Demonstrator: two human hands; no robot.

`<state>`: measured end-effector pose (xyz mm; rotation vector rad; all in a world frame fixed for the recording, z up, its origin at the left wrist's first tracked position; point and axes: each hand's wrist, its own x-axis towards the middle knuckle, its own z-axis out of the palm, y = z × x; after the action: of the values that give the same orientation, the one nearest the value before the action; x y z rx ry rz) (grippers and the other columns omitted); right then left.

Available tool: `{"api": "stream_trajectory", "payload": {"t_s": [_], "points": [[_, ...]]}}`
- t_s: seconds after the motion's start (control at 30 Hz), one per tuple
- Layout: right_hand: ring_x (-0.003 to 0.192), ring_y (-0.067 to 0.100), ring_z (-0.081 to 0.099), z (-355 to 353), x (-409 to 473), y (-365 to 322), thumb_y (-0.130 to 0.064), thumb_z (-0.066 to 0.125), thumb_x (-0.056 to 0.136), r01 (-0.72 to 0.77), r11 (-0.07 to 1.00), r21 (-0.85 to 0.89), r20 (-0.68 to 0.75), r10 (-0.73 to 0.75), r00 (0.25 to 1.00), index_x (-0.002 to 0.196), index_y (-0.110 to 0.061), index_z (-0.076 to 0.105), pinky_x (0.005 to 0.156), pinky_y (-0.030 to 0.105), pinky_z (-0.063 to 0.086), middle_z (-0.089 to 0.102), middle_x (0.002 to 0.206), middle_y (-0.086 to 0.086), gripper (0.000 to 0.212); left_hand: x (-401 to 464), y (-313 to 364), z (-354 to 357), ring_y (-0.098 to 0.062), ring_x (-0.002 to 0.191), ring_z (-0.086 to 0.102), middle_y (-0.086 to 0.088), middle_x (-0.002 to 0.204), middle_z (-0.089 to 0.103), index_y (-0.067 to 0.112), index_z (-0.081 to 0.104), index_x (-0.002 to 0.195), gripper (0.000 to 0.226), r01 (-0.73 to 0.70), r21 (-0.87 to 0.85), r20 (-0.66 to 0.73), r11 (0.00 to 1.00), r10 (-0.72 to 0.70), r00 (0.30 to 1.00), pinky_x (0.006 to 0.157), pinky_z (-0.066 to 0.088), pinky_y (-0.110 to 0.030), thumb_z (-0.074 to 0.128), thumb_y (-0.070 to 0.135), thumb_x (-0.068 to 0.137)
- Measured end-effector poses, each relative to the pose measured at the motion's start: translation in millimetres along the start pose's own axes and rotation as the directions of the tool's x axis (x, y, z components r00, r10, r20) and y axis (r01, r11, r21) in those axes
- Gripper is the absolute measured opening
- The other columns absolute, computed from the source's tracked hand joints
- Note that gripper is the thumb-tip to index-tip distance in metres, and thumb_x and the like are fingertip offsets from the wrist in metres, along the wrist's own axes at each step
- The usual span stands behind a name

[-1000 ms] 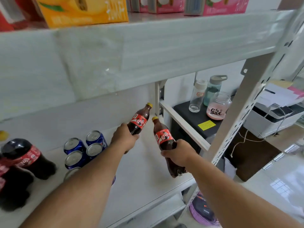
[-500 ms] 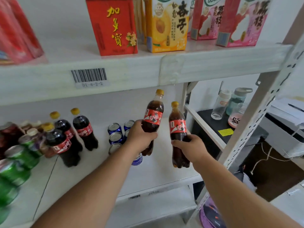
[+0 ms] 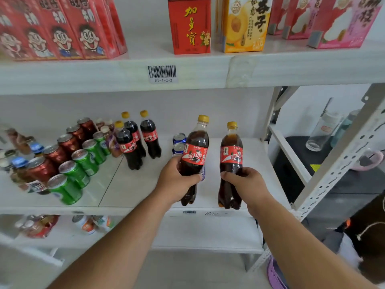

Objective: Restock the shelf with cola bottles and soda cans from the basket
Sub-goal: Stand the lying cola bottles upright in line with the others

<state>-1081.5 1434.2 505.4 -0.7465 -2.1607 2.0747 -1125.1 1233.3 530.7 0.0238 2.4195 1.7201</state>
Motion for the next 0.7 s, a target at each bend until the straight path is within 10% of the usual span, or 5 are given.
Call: {"api": "stream_trajectory", "payload": {"t_s": [0.1, 0.27, 0.7], "points": [[0.092, 0.029, 0.076, 14, -12, 8, -0.025, 0.088, 0.082, -0.014, 1.000, 0.015, 0.040, 0.013, 0.999, 0.118, -0.013, 0.069, 0.082, 0.041, 0.061, 0.078, 0.103, 0.008, 0.043, -20, -8, -17, 0.000, 0.099, 0.065, 0.018, 0.108, 0.068, 0.033, 0.059, 0.122, 0.053, 0.012, 0.010, -0.040, 1.000, -0.012, 0.999, 0.077, 0.050, -0.022, 0.087, 0.015, 0.080], [0.087, 0.026, 0.077, 44, -27, 14, -0.026, 0.088, 0.082, 0.002, 1.000, 0.018, 0.112, -0.004, 0.994, 0.113, -0.014, 0.071, 0.072, 0.033, 0.058, 0.079, 0.098, 0.007, 0.037, -36, -28, -57, -0.013, 0.111, 0.063, 0.012, 0.120, 0.067, 0.031, 0.055, 0.136, 0.064, 0.065, 0.027, -0.109, 0.998, -0.062, 0.992, 0.100, 0.053, -0.040, 0.087, 0.021, 0.082], [0.103, 0.021, 0.075, 194, -33, 8, -0.027, 0.087, 0.083, 0.118, 0.988, -0.095, 0.239, -0.093, 0.967, 0.119, -0.023, 0.071, 0.100, 0.046, 0.057, 0.079, 0.107, -0.004, 0.040, -10, -99, -180, -0.012, 0.107, 0.066, 0.016, 0.111, 0.069, 0.035, 0.056, 0.128, 0.061, 0.050, -0.057, -0.230, 0.997, -0.062, 0.971, 0.102, 0.055, -0.048, 0.088, 0.020, 0.079]]}}
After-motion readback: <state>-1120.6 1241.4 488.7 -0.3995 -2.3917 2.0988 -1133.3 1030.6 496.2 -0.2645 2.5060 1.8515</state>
